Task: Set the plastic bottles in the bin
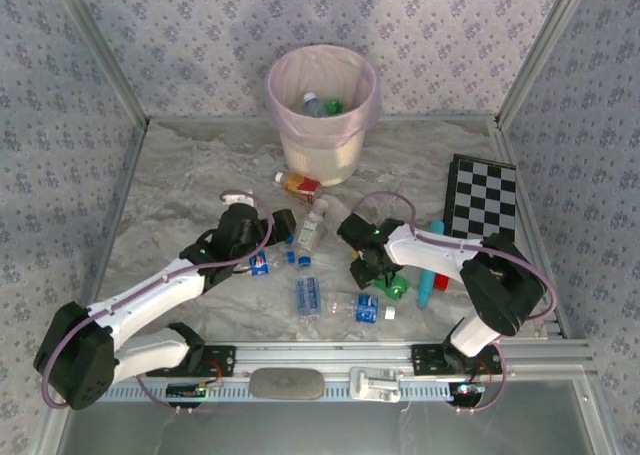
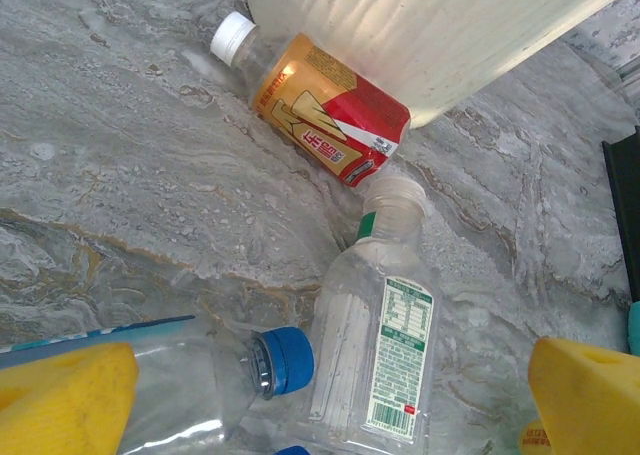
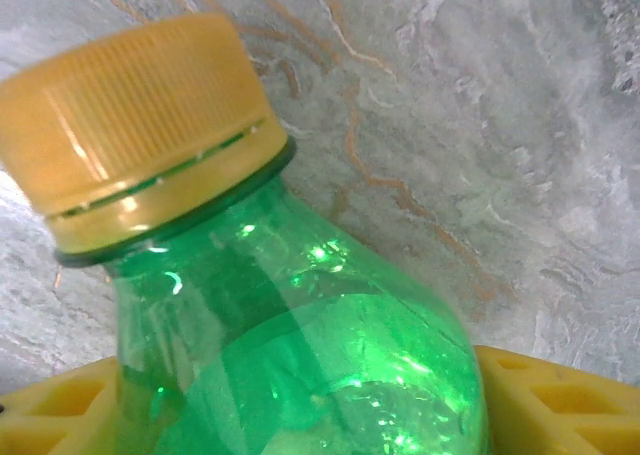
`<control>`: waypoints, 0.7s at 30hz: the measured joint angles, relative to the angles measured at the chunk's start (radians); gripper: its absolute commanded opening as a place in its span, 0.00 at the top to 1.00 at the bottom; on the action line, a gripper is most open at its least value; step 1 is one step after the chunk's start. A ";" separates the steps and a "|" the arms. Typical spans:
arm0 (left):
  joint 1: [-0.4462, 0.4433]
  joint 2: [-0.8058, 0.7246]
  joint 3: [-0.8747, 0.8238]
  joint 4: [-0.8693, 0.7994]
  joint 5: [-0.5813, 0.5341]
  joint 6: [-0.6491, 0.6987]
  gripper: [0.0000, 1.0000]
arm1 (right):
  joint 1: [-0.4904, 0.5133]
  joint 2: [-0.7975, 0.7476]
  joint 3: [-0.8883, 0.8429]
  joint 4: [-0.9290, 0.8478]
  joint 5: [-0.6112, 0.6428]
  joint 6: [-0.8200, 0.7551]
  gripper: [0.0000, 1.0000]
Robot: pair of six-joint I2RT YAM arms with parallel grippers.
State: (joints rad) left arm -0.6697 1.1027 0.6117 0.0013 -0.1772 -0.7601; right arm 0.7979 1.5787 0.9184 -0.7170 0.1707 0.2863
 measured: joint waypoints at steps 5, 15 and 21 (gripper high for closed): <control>0.000 -0.015 -0.001 -0.013 -0.017 0.001 0.00 | -0.024 -0.014 0.049 -0.014 -0.003 -0.038 0.49; 0.025 -0.175 -0.067 -0.055 -0.087 0.006 0.00 | -0.179 -0.147 0.284 0.026 -0.130 -0.094 0.52; 0.089 -0.265 -0.158 -0.067 -0.084 -0.035 0.00 | -0.244 -0.181 0.399 0.176 -0.272 -0.081 0.53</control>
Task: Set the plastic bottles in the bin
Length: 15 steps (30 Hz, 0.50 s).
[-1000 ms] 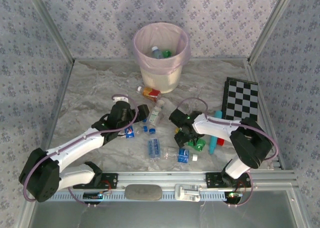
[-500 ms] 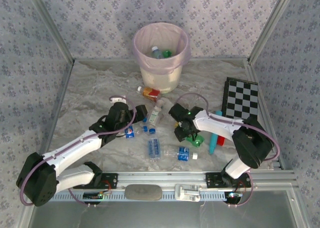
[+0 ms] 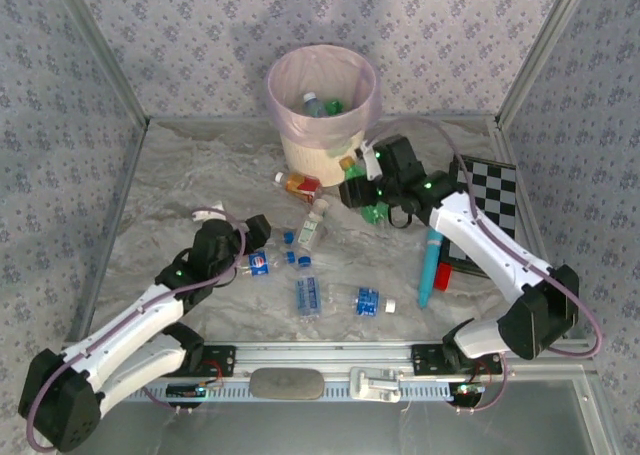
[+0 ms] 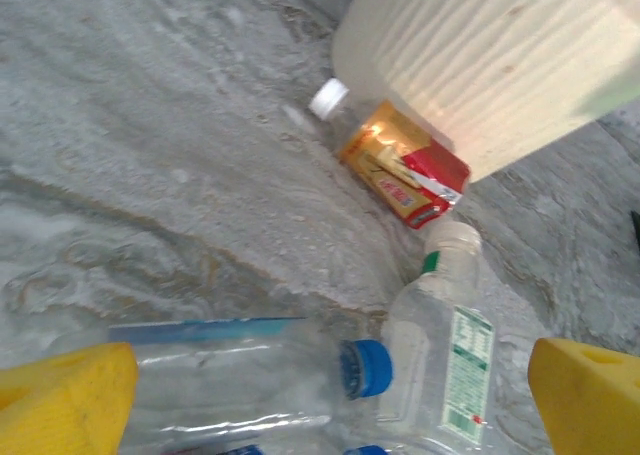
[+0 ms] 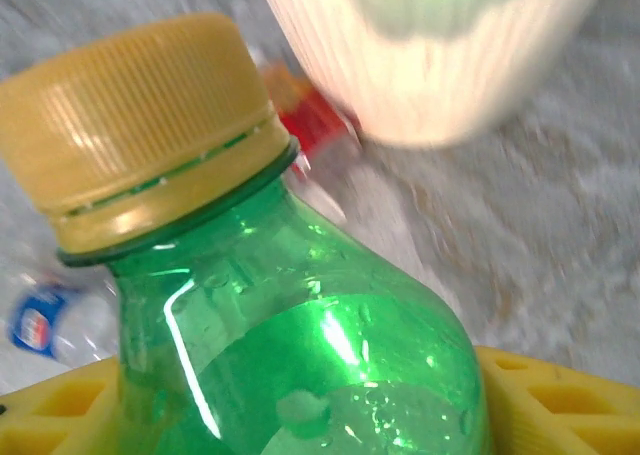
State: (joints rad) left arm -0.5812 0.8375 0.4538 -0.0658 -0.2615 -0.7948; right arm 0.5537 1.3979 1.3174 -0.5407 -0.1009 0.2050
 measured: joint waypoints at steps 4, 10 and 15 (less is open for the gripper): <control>0.026 -0.042 -0.039 -0.029 0.010 -0.018 0.00 | -0.053 0.019 0.095 0.117 -0.078 0.060 0.54; 0.041 -0.087 -0.045 -0.060 0.019 -0.017 0.00 | -0.106 0.141 0.313 0.273 -0.148 0.152 0.54; 0.046 -0.102 -0.048 -0.074 0.040 -0.006 0.00 | -0.111 0.272 0.483 0.368 -0.139 0.166 0.54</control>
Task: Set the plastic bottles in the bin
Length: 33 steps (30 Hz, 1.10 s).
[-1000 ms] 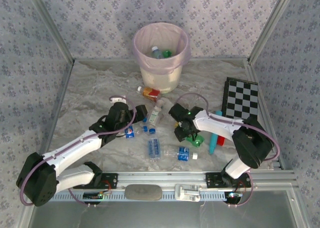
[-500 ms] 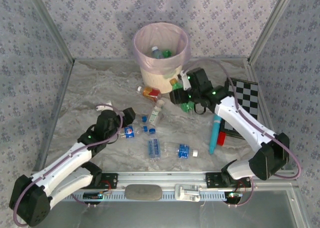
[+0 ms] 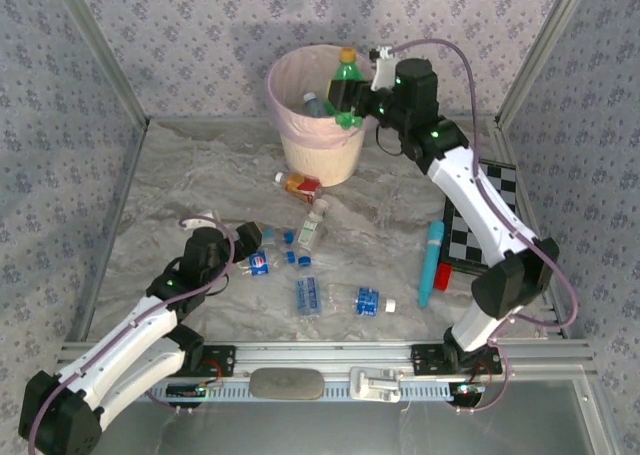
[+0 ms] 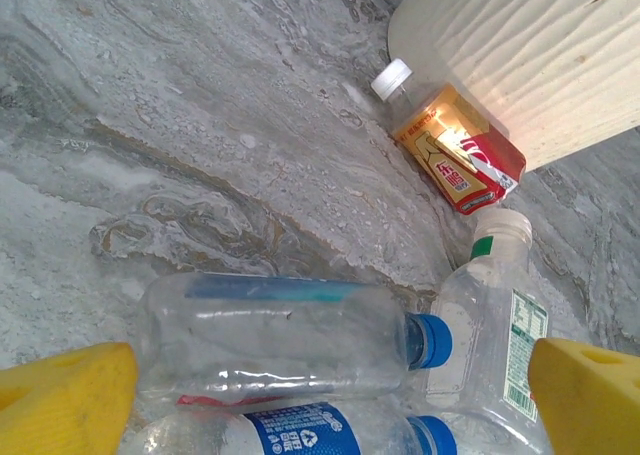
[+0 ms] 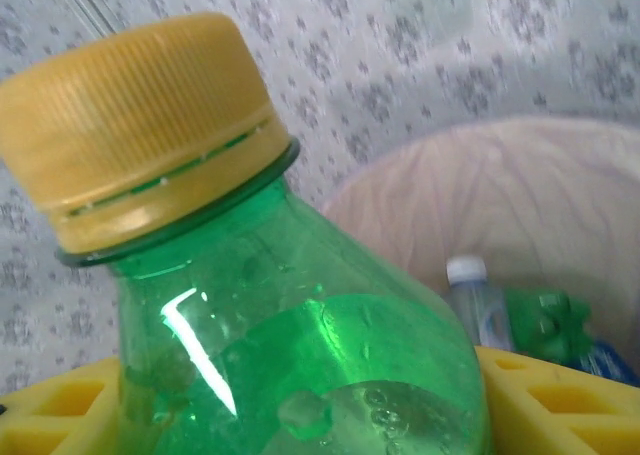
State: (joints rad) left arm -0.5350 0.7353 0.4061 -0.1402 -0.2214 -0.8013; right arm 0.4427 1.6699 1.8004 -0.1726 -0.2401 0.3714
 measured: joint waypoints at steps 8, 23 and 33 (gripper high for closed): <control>0.005 -0.029 -0.002 -0.042 0.035 0.011 0.00 | 0.000 0.244 0.234 0.067 0.058 0.000 0.54; 0.006 -0.087 -0.016 -0.082 0.039 0.011 0.00 | 0.028 0.549 0.522 -0.106 0.092 -0.019 0.45; 0.011 -0.100 -0.016 -0.101 0.039 0.011 0.00 | 0.034 0.594 0.597 -0.171 0.102 -0.027 0.11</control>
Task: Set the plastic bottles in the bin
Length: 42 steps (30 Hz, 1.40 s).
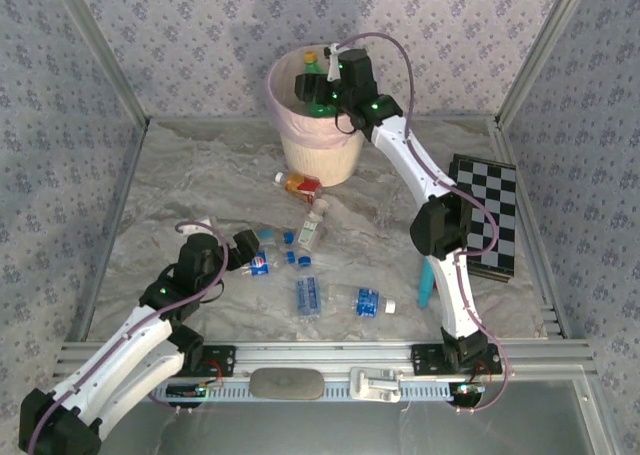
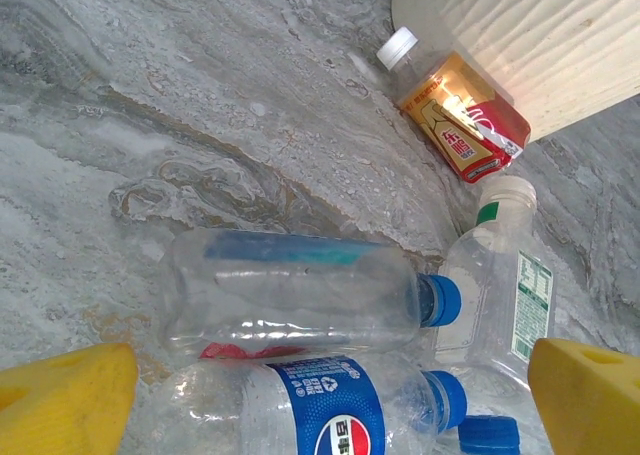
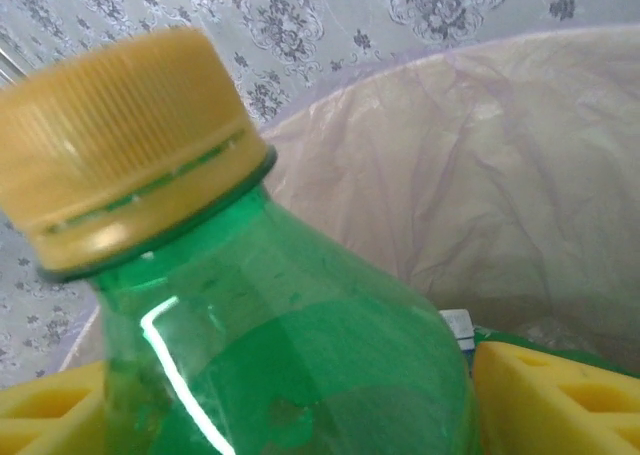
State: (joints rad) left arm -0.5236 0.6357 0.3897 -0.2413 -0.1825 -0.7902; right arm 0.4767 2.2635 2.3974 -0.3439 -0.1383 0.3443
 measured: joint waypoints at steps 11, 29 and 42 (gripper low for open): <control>0.000 0.014 0.000 0.004 0.003 0.000 0.00 | 0.008 -0.050 0.036 -0.032 -0.007 -0.024 0.00; 0.000 0.235 0.095 0.027 0.143 0.085 0.00 | 0.110 -0.717 -0.772 0.035 0.066 -0.116 0.00; -0.066 0.359 0.198 -0.110 0.171 0.189 0.00 | 0.057 -0.996 -1.217 0.072 0.178 -0.032 0.00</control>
State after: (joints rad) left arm -0.5896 0.9951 0.5873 -0.3511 -0.0120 -0.6010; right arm 0.5339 1.2678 1.1805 -0.2718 0.0395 0.3119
